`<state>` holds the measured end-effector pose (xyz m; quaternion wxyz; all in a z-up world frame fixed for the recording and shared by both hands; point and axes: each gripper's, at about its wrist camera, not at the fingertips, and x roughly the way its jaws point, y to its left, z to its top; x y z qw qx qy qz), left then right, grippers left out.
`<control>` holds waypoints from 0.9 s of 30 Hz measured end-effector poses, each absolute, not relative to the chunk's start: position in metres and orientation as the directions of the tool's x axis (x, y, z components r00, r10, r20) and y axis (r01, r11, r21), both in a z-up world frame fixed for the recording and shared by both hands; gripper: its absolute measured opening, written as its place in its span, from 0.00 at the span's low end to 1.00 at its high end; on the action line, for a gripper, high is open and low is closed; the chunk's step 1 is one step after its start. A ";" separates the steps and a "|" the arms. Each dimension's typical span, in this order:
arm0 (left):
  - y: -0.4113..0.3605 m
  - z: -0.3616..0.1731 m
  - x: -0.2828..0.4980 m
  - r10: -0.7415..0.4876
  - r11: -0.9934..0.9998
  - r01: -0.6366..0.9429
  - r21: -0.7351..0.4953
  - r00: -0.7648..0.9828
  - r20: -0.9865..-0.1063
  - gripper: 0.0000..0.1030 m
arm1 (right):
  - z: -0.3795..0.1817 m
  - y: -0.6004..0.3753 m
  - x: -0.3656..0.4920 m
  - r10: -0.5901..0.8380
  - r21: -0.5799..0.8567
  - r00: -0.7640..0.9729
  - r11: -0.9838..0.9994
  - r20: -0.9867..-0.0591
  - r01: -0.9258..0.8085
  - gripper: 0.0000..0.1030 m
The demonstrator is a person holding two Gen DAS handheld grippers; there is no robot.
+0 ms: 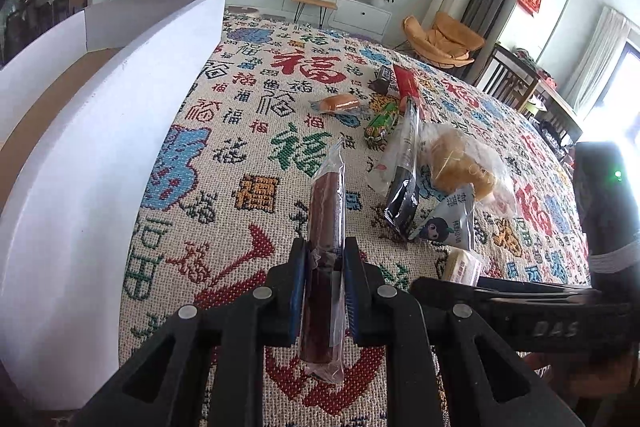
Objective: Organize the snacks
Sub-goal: 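Grasp the cream biscuit bar with the right gripper while the left holds the wafer stick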
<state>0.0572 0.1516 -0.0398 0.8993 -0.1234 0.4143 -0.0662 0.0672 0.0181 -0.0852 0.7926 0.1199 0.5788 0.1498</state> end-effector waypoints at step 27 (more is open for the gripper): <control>0.149 -0.031 0.050 -0.300 0.931 0.038 -0.362 0.643 -0.704 0.16 | -0.050 -0.113 0.065 0.408 0.422 0.430 0.904 -0.806 -0.066 0.13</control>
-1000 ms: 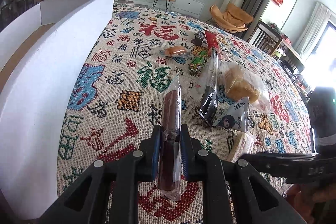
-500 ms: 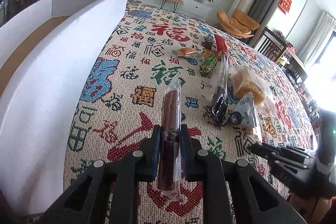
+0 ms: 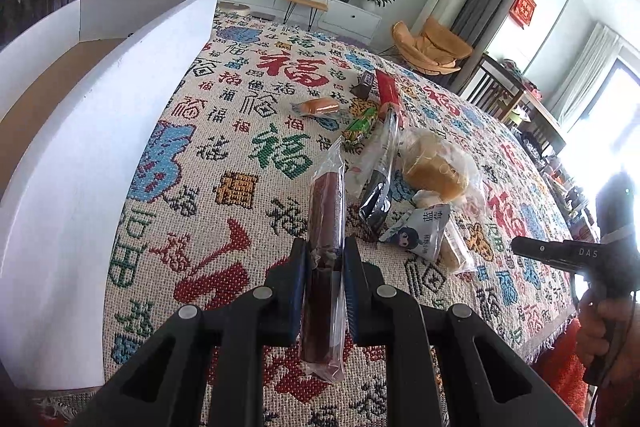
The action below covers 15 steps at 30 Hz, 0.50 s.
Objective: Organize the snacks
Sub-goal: 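Grasp the cream biscuit bar with the right gripper while the left holds the wafer stick, then carry both snacks over the white box and open both grippers to drop them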
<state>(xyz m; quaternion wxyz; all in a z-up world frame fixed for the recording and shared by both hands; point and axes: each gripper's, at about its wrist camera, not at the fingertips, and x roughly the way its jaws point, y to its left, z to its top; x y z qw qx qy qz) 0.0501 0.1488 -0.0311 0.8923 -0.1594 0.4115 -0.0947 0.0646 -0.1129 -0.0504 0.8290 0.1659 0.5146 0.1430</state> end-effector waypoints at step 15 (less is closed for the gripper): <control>0.151 -0.032 0.042 -0.288 0.935 0.035 -0.352 0.652 -0.701 0.16 | -0.082 -0.026 0.117 0.218 0.127 0.322 0.951 -0.921 -0.281 0.29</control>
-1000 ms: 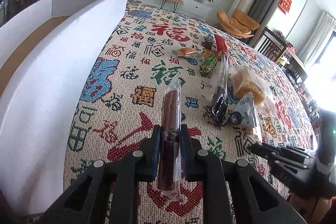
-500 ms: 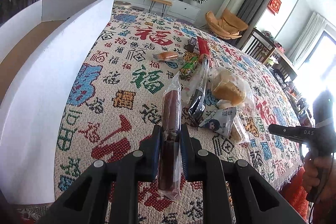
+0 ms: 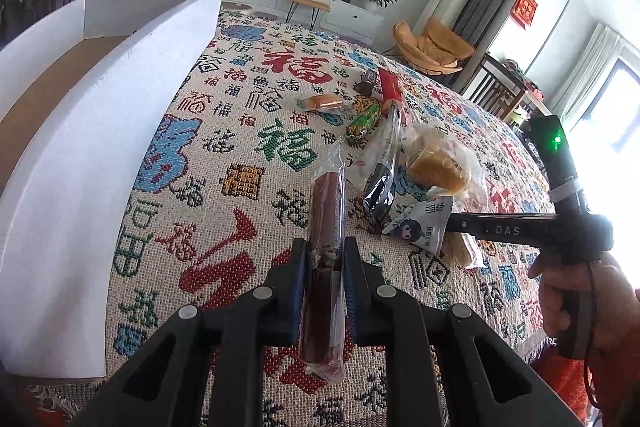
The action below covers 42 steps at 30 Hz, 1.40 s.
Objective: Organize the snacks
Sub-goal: 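Carry both snacks over the white box and open both grippers to drop them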
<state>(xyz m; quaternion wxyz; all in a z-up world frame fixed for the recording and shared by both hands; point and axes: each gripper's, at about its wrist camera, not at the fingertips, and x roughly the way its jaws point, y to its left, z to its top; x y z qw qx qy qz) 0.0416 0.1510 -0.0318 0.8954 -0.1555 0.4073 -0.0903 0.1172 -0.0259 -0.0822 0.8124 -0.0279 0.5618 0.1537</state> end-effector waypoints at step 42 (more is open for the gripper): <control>0.344 0.060 0.002 0.144 0.872 -0.406 -0.272 0.745 -0.651 0.89 | 0.092 0.148 0.105 0.714 0.418 0.358 0.663 -0.601 -0.620 0.68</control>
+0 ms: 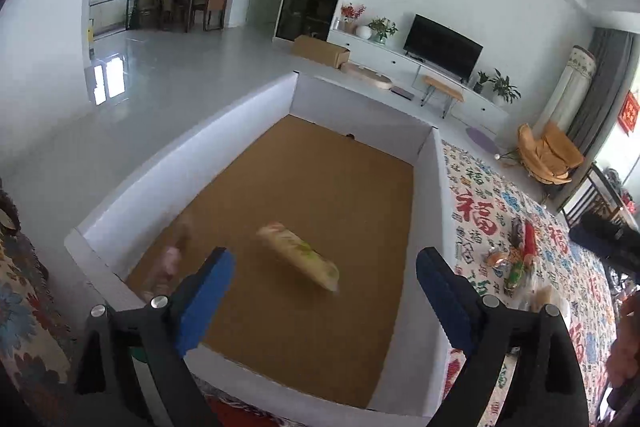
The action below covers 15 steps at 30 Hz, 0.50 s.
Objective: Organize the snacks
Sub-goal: 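Carry both snacks over the white box and open both grippers to drop them, then move both grippers back over the snack pile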
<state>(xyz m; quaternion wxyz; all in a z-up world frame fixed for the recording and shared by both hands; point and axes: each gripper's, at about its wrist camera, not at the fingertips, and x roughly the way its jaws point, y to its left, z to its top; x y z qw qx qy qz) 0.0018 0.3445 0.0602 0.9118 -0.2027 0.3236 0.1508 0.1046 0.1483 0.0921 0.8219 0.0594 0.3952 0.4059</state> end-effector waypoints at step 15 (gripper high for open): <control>0.076 -0.026 0.084 -0.238 0.970 0.176 -0.169 0.534 -0.811 0.99 | -0.074 -0.090 0.098 0.207 0.030 0.452 0.929 -0.867 -0.369 0.67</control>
